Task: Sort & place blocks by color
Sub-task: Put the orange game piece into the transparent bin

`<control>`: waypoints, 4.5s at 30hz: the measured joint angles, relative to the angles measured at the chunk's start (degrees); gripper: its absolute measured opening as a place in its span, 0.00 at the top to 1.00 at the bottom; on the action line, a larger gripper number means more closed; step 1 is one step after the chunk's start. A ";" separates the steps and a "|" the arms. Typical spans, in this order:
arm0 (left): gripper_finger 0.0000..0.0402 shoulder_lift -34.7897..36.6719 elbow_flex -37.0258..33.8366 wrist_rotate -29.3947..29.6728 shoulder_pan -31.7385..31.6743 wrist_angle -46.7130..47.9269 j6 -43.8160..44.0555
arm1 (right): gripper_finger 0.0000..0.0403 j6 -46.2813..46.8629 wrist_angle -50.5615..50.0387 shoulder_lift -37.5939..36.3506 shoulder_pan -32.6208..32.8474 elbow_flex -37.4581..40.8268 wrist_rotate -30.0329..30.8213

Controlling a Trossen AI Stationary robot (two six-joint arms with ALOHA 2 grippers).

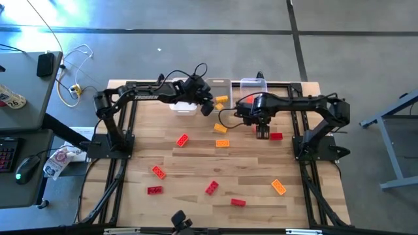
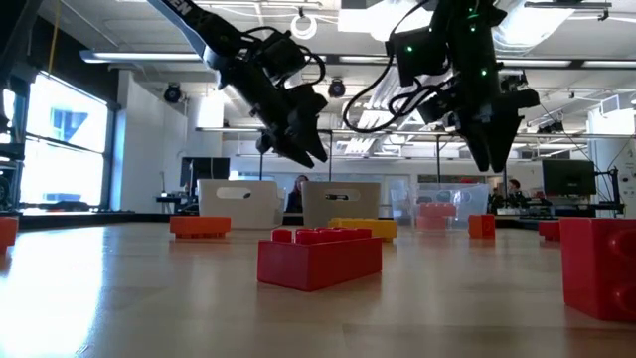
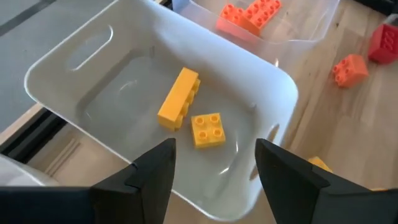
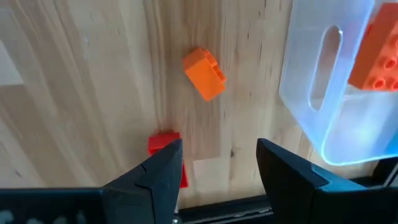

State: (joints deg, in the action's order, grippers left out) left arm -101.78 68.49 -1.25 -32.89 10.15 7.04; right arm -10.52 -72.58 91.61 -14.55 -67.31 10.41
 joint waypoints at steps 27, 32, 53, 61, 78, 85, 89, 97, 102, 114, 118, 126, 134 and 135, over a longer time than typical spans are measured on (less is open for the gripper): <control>0.50 17.45 0.00 -0.15 10.38 21.44 -0.71 | 0.52 -12.66 18.25 0.00 2.71 11.44 2.60; 0.50 21.91 0.00 -0.01 11.51 25.58 0.89 | 0.52 -12.70 19.83 0.00 2.71 12.11 2.58; 0.50 28.83 -0.02 0.63 13.60 33.41 4.77 | 0.52 -12.41 21.75 6.53 2.71 12.09 4.41; 0.50 28.83 -0.02 0.63 13.60 33.40 4.11 | 0.61 -10.98 22.25 8.76 2.69 12.07 5.67; 0.50 28.81 -0.02 0.63 13.60 34.11 3.28 | 0.84 -8.39 22.65 7.64 2.73 9.74 -1.12; 0.50 28.48 -0.03 0.63 13.60 35.49 3.28 | 0.83 -7.48 22.95 4.49 2.71 6.60 -2.97; 0.50 28.50 -0.04 0.61 13.60 37.11 3.25 | 0.83 -7.50 23.01 1.90 2.71 4.69 -1.68; 0.50 28.50 -0.10 0.52 14.57 44.80 -0.17 | 0.82 -7.77 24.94 -3.36 1.23 2.45 7.66; 0.50 28.50 -1.42 0.39 17.21 46.26 0.27 | 0.82 -7.75 28.74 -4.69 -1.84 2.44 14.47; 0.50 28.52 -3.63 0.36 26.30 47.36 0.94 | 0.82 -2.67 33.34 -4.70 -13.04 2.45 14.51; 0.50 28.52 -3.63 0.36 29.28 47.35 2.04 | 0.82 1.23 32.99 -4.70 -16.70 2.45 9.05; 0.50 28.52 -3.63 0.36 34.53 47.48 8.27 | 0.82 9.21 31.42 -4.70 -22.08 2.45 3.88; 0.50 28.52 -3.63 0.38 40.83 49.62 16.84 | 0.82 10.72 31.28 -4.63 -24.68 2.45 2.47; 0.50 28.52 -3.63 0.39 41.74 50.09 18.63 | 0.82 10.68 31.30 -4.43 -24.87 2.45 2.47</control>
State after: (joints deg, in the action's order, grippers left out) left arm -73.25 64.86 -0.86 8.85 60.23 25.67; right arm 0.16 -41.28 87.19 -39.41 -64.86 12.88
